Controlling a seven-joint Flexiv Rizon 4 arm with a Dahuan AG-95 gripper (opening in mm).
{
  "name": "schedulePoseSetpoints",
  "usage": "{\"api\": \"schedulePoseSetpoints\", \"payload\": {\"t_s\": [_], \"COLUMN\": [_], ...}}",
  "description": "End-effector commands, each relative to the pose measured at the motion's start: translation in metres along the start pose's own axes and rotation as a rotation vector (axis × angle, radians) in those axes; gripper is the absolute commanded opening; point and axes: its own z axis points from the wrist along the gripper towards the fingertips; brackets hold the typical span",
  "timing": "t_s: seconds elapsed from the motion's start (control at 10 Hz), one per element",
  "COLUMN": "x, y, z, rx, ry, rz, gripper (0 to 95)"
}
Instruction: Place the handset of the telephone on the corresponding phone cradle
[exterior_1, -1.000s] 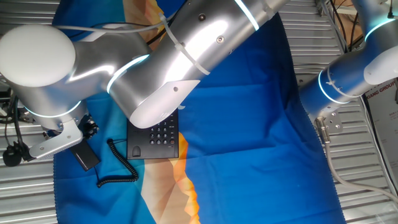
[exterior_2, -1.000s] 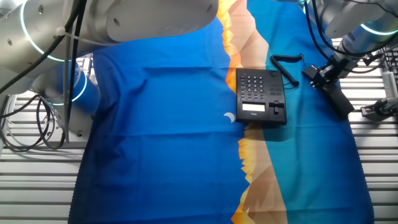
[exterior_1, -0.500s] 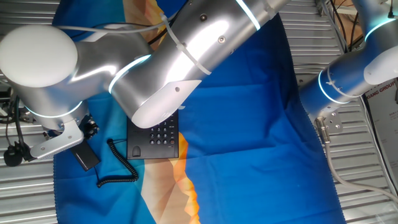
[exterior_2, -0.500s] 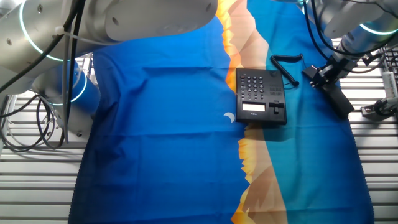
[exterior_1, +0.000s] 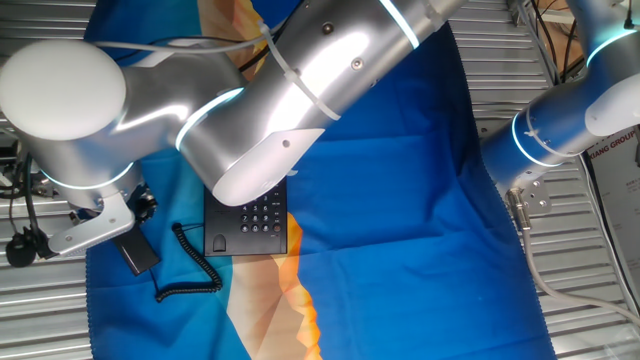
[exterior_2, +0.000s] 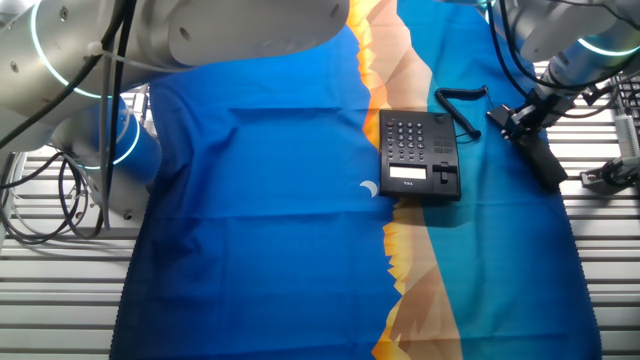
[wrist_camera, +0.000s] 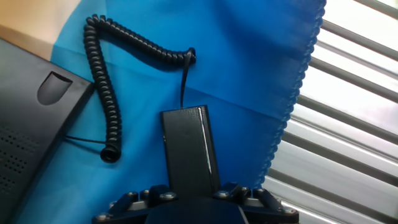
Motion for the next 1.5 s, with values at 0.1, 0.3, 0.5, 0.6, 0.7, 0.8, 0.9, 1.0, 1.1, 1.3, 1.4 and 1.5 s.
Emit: {"api": "schedulePoseSetpoints", "payload": {"t_s": [0.1,0.3,0.5,0.6,0.7,0.8,0.9,1.0,1.1,1.3,1.4,1.5], "x": [0.0003,0.0002,0.0002,0.0002,0.0002,0.0002,0.0002,0.0002,0.0001,-0.0002,-0.0007,-0.0009], "y": [0.0002,0.0002,0.0002,0.0002,0.0002,0.0002,0.0002,0.0002,0.0002,0.0002,0.0003,0.0005], "z": [0.0002,0.0001,0.0001,0.0001,0.0001,0.0001,0.0000,-0.0001,-0.0007,-0.0034,-0.0060,-0.0072], "rx": [0.005,0.006,0.012,0.016,0.017,0.022,0.023,0.022,0.020,0.016,0.010,0.009], "ry": [0.002,0.006,0.011,0.010,0.012,0.013,0.014,0.014,0.015,0.022,0.030,0.032], "rz": [0.003,0.007,0.013,0.011,0.014,0.015,0.024,0.032,0.040,0.058,0.075,0.089], "gripper": [19.0,0.0,0.0,0.0,0.0,0.0,0.0,0.0,0.0,0.0,0.0,0.0]}}
